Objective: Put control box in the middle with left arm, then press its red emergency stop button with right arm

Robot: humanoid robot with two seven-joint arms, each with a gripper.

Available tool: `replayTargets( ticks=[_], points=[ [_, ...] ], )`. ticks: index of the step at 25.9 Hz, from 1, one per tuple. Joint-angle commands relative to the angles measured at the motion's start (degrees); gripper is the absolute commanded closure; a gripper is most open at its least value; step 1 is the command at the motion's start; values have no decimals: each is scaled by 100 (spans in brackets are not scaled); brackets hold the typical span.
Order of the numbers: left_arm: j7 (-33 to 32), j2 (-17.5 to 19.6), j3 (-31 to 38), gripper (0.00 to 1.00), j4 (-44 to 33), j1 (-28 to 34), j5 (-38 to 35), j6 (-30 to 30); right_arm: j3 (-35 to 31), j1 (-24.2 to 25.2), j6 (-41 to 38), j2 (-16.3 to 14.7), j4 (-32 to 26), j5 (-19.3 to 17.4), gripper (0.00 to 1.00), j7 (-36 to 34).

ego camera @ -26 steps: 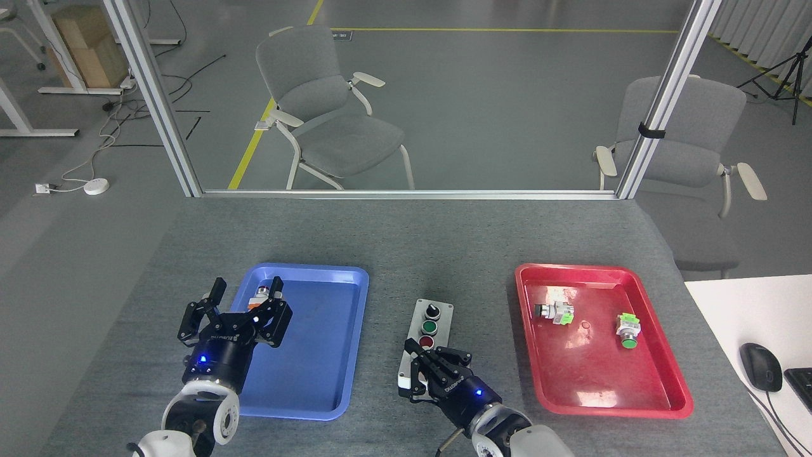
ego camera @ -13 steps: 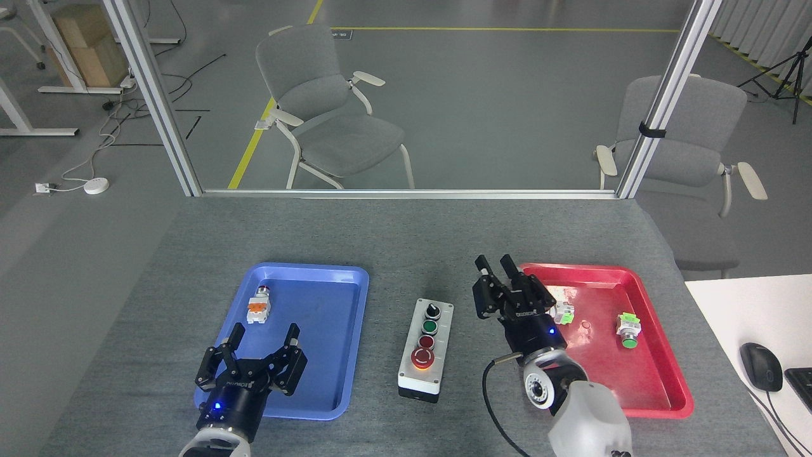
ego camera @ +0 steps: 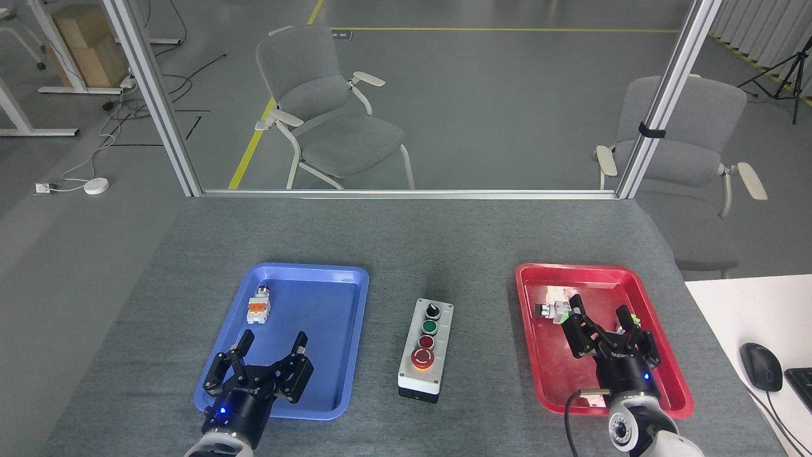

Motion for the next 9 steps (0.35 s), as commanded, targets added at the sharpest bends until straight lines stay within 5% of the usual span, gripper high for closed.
replayTargets(
  ticks=[1, 9],
  points=[
    [4, -3, 0, 1, 5, 0, 3, 0, -69, 338, 158, -2, -316, 47, 1, -23],
    [4, -3, 0, 1, 5, 0, 3, 9, -279, 311, 123, -125, -316, 55, 1, -5]
  ],
)
